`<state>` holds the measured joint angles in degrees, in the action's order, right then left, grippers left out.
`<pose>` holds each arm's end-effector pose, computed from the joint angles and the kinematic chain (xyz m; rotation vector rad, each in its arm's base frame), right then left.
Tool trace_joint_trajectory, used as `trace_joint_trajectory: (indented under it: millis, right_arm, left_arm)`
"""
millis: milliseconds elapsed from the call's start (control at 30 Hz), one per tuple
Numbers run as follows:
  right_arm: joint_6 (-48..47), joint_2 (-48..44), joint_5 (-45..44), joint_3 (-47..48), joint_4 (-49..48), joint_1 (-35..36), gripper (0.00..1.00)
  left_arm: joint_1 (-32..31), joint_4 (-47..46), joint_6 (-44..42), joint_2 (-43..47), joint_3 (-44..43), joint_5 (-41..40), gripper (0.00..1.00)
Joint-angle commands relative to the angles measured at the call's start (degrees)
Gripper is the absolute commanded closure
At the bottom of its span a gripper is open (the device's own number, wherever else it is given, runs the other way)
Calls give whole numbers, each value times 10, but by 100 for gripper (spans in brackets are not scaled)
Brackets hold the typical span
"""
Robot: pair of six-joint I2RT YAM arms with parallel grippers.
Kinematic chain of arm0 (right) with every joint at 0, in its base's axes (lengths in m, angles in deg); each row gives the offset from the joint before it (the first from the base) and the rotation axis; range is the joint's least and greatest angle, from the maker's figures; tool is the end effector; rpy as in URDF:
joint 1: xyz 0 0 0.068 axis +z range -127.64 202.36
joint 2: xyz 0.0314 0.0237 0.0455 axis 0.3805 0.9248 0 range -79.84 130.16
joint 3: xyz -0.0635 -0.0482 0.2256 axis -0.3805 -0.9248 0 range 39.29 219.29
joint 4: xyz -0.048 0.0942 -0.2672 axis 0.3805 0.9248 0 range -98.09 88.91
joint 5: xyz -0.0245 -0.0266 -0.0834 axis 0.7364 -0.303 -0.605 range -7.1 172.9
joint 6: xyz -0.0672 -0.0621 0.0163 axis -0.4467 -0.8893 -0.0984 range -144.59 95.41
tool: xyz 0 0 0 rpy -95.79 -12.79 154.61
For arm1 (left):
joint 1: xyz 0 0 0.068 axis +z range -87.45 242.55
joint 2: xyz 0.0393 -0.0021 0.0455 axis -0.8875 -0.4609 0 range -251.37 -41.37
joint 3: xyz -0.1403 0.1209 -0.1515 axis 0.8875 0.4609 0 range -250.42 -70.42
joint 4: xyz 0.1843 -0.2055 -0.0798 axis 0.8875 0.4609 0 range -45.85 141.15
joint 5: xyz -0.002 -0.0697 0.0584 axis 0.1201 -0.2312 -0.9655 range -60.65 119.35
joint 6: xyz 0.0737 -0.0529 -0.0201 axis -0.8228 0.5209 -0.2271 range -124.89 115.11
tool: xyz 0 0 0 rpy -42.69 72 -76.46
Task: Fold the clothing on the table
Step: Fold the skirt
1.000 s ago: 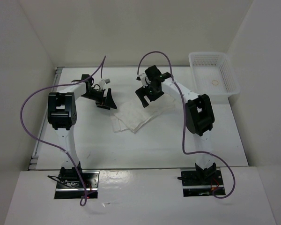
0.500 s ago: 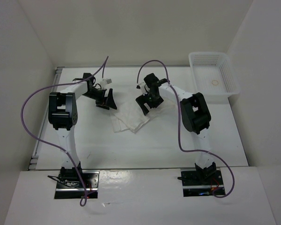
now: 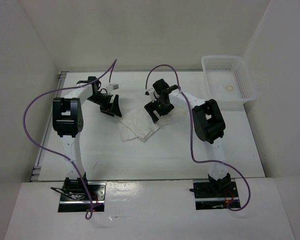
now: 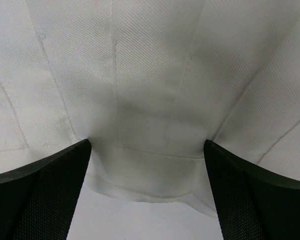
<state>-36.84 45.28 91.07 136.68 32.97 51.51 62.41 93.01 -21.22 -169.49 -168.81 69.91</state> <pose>0.4114 0.2430 0.0811 -1.0188 2.5910 0.2731 0.4549 -0.0554 0.0760 0.4847 2.6532 -0.9481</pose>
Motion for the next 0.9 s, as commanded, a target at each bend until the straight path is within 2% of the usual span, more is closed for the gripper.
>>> trace_joint_trajectory:
  millis: [0,133,400,600,700,867]
  right_arm:
    - [6,-7,7,-17,-20,9,3]
    - [6,-19,7,-17,-20,9,3]
    - [6,-24,2,-27,-15,9,3]
    - [6,-35,2,-33,-15,9,3]
    - [6,-47,-12,-46,-15,9,3]
    - [0,-60,-17,-57,-15,9,3]
  left_arm:
    - [-3,72,-61,-81,29,-12,13]
    - [-14,96,-76,-100,46,36,13]
    - [-24,48,-48,-83,113,95,13]
    - [-24,28,-20,-72,126,70,13]
    - [3,23,9,-50,132,24,12]
    - [27,38,30,-13,173,12,11]
